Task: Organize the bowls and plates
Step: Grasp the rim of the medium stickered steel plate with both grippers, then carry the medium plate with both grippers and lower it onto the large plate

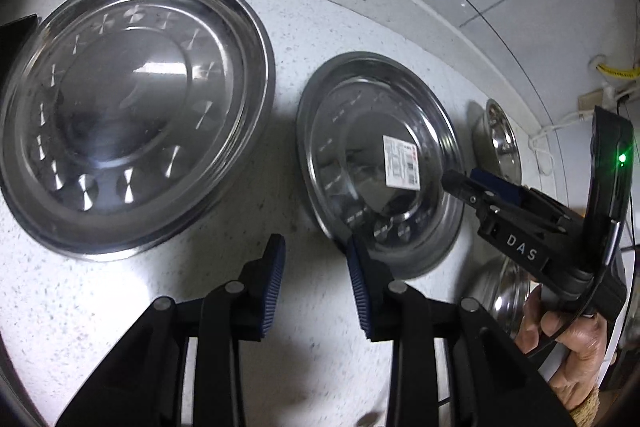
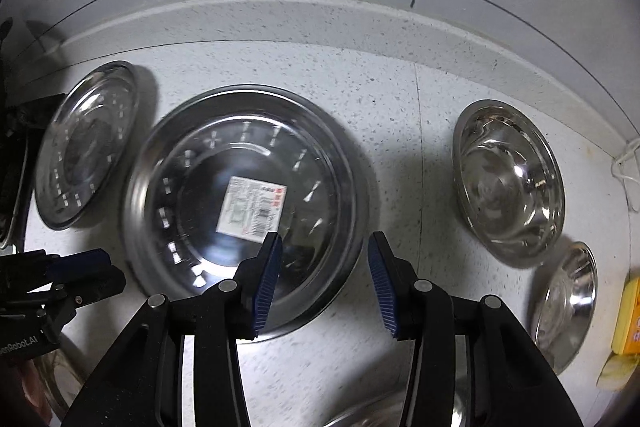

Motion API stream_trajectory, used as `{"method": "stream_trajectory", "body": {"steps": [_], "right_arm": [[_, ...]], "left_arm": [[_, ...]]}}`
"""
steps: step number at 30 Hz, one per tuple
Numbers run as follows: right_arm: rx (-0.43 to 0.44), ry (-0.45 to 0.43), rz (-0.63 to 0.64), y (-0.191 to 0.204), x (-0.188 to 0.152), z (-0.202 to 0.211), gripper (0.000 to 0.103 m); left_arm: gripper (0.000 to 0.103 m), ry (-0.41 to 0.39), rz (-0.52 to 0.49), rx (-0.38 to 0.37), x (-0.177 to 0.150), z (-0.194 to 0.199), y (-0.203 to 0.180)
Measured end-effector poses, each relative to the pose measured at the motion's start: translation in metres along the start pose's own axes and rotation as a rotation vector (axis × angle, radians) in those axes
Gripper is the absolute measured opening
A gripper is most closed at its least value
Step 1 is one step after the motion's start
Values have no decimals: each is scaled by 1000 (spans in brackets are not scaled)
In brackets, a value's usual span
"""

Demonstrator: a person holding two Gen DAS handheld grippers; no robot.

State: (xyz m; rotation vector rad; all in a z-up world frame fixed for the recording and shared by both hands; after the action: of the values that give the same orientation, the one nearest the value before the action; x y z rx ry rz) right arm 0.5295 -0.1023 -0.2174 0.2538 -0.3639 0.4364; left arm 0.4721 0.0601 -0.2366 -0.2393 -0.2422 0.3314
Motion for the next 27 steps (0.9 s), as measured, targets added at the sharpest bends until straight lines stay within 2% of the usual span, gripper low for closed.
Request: {"method": "stream_trajectory", "body": {"steps": [10,16,18,20,23,27], "right_arm": [[4,32,0,-17,11,-23,40],[27,22,8,-27,19,-30,42],[38,13,7,-29,18,-30,35],[48,9,9,-27,17,-29,18],[21,-4,23,-25,15,-27,15],[39,-24,19,-22,11,-19,13]], "left_arm": [[31,-28,29,5,12,-8,-11],[30,-52,34,3,11,-8,-14],[26,-54,27,6,9,-8,-16],[17,-59,16,27,7,-9,-16],[14,-63,21,33,3,-8,-14],[14,-87,13,37,-2,0,-11]]}}
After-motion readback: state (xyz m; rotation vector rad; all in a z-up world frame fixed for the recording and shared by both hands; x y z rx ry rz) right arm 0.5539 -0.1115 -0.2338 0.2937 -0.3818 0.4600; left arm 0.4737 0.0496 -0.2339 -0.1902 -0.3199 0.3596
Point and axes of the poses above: each gripper's, at about its wrist camera, not at the fingertips, and z roughly against the way its jaws point, y to its left, x to its top, the point moved 5 cm from there along -z, roughly the way its jaws point, and after that the axes turned 12 degrees about x, right-handed, at the moved point
